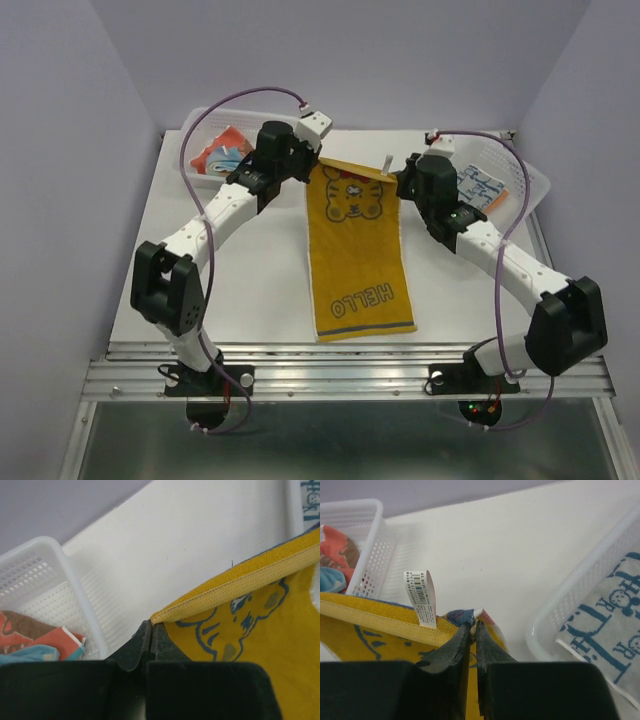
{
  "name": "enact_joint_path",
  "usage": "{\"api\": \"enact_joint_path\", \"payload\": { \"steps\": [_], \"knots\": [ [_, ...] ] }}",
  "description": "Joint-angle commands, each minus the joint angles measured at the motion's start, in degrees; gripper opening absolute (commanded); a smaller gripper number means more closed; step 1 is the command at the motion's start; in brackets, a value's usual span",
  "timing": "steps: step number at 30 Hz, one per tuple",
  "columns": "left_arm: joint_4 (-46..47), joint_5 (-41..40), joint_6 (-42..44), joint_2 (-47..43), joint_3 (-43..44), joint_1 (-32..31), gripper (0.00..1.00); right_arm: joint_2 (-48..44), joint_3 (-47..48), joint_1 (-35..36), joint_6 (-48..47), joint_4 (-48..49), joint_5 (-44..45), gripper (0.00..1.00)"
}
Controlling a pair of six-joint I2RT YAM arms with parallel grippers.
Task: Fold and stack the towels
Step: Flatten out the crumpled towel, then fold the towel
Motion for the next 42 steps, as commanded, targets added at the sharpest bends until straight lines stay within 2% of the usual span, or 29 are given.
{"api": "enact_joint_path", "payload": {
  "steps": [1,8,13,16,20,23,27,32,42],
  "knots": [
    [-2.38,1.58,6.03,4.56,8.60,2.67,0.00,5.76,8.21,-2.41,-1.87,4.70,-4.77,0.01],
    [-7.66,0.00,9.37,15.27,19.59,4.69,0.00,14.20,13.75,-4.87,-1.79,5.22,-5.91,0.01],
    [-7.05,0.44,10.17,17.30,20.65,5.66,0.00,19.66,20.06,-5.75,-2.32,2.86,-6.88,0.01],
    [-7.92,2.10,9.03,17.13,21.00,5.75,0.00,20.11,20.00,-5.76,-1.71,1.88,-8.28,0.01],
    [-5.92,10.35,7.89,12.58,13.83,5.75,0.00,17.30,15.53,-5.76,-0.04,1.27,-9.08,0.01],
    [-2.14,12.21,4.91,9.06,7.23,5.75,0.00,13.96,11.31,-5.76,1.28,-0.22,-10.65,0.01],
    [-1.77,15.12,2.26,6.33,1.16,4.61,0.00,9.74,6.46,-5.67,3.31,-1.62,-12.94,0.01],
    [5.16,12.39,-3.18,-0.86,-9.83,2.76,0.00,5.34,0.22,-5.76,5.06,-4.35,-17.51,0.01],
    [9.83,3.44,-10.83,-13.62,-27.85,-4.79,0.00,-6.60,-13.48,-5.49,11.13,-7.43,-24.80,0.01]
  ]
}}
